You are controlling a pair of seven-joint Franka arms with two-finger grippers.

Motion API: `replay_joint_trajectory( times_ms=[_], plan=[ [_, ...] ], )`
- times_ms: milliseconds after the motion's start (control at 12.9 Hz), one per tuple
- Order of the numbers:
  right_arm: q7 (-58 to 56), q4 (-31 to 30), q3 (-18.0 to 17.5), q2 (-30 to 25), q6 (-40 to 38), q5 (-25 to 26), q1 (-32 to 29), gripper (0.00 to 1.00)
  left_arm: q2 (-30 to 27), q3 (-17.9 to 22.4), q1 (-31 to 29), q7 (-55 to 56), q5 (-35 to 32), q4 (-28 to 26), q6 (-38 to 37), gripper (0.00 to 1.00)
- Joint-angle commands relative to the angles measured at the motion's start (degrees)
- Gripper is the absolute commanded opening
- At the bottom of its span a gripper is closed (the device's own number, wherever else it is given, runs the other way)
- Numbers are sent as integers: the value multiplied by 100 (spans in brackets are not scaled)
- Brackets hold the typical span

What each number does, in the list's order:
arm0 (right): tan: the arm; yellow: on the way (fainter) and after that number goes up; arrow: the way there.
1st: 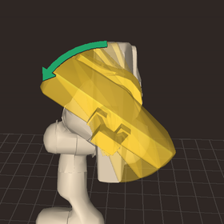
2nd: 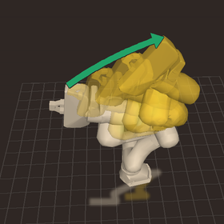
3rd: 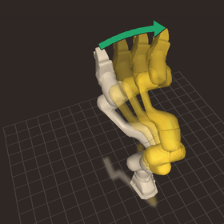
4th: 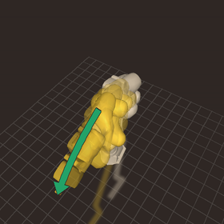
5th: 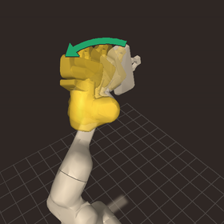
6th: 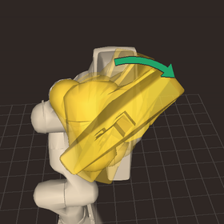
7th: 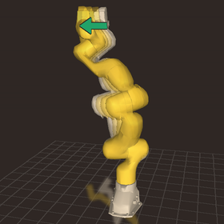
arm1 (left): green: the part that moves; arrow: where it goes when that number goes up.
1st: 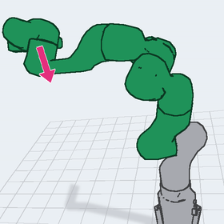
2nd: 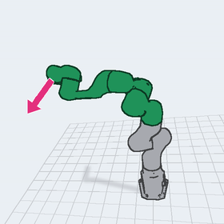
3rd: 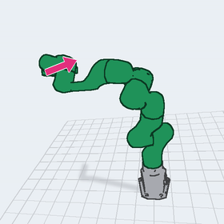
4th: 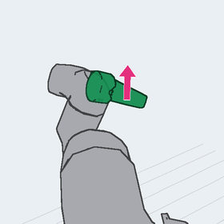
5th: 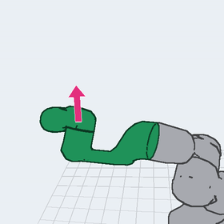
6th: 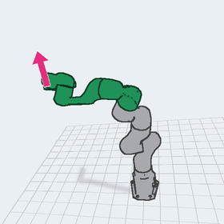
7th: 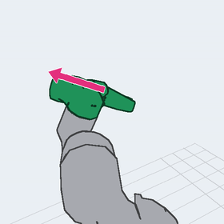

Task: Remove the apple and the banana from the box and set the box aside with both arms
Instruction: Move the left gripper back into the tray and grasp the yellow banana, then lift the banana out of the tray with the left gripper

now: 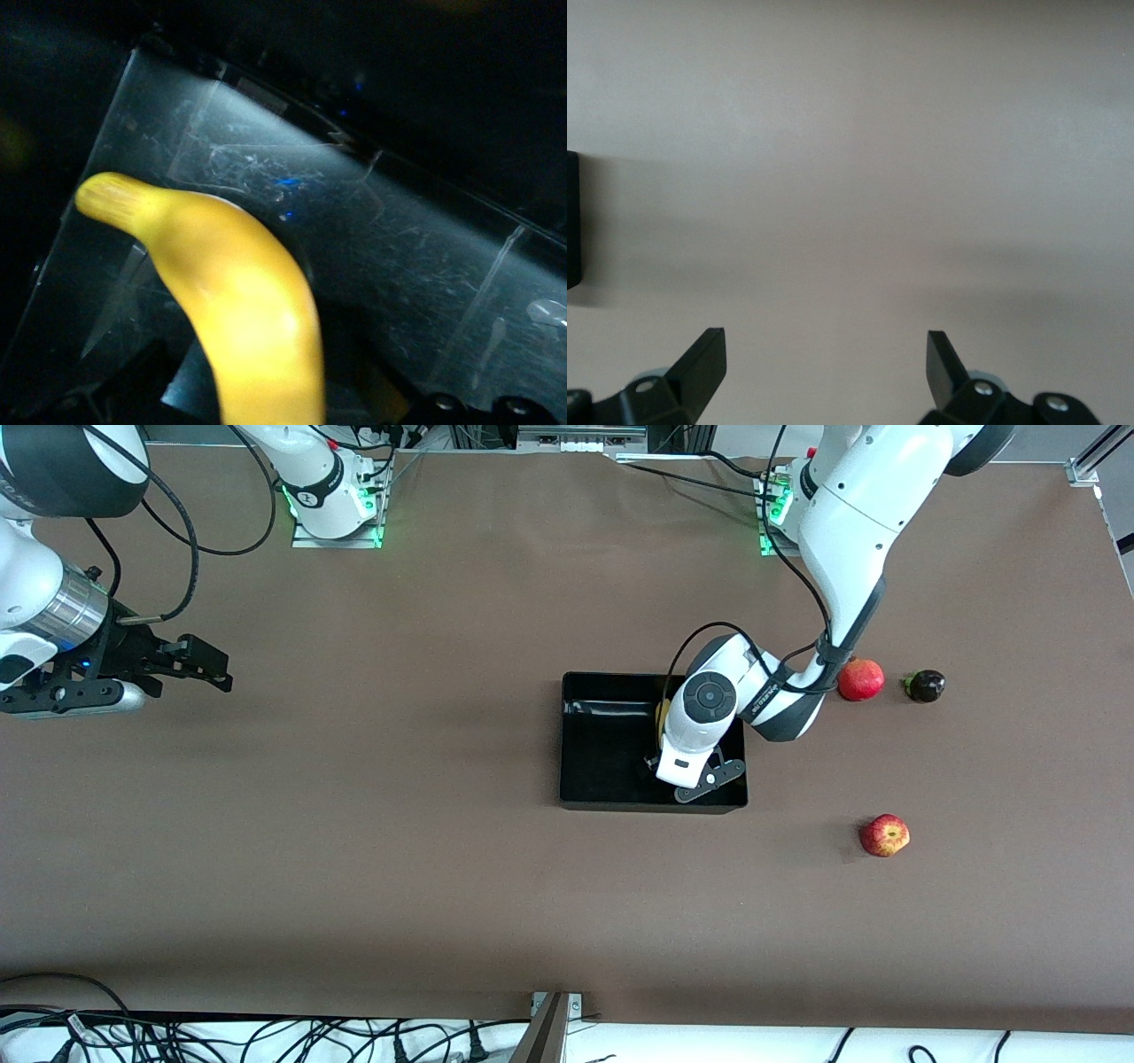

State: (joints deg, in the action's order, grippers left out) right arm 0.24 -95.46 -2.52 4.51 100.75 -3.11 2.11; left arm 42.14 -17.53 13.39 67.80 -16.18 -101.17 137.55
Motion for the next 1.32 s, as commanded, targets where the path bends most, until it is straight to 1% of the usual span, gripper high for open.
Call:
replay_joint_trajectory(
  times_ms=[0, 155, 233, 466, 544, 621, 777, 854, 1010, 1087, 1165, 1243],
  plan=[
    [-77, 71, 6, -3, -55, -67, 0, 100, 49, 22, 32, 225, -193, -87, 96, 0],
    [-77, 71, 6, -3, -55, -67, 0, 100, -3, 22, 41, 190, -210, -87, -26, 0],
    [-77, 71, 6, -3, -55, -67, 9, 100, -65, 4, 50, 190, -210, -70, -227, 0],
    [-68, 71, 6, -3, -72, -67, 9, 100, -459, -163, 15, 128, -123, 132, -1227, 0],
    [-59, 71, 6, -3, -81, -75, 0, 100, -548, -215, -3, 6, -18, 324, -1614, 0],
    [-59, 71, 6, 6, -81, -76, 0, 100, -627, -259, -20, -256, 305, 604, -2009, 0],
    [-59, 71, 15, -3, -81, -76, 0, 100, -698, -251, -99, -775, 737, 1289, -3045, 0],
    [-51, 71, 15, 6, -81, -76, 0, 100, -715, -233, -134, -1030, 861, 1580, -3529, 0],
    [-16, 54, 6, 6, -81, -76, 9, 100, -759, -189, -301, -1548, 906, 1924, -4233, 0],
    [-41, 19, 6, 111, -90, -67, 35, 100, -829, -76, -406, -1960, 897, 2030, -4515, 0],
    [-59, 18, 6, 277, -99, -67, 174, 100, -917, 125, -512, -2442, 897, 2057, -4770, 0],
    [-59, 18, 6, 322, -99, -32, 289, 100, -979, 301, -704, -3013, 862, 2057, -4956, 0]
  ],
)
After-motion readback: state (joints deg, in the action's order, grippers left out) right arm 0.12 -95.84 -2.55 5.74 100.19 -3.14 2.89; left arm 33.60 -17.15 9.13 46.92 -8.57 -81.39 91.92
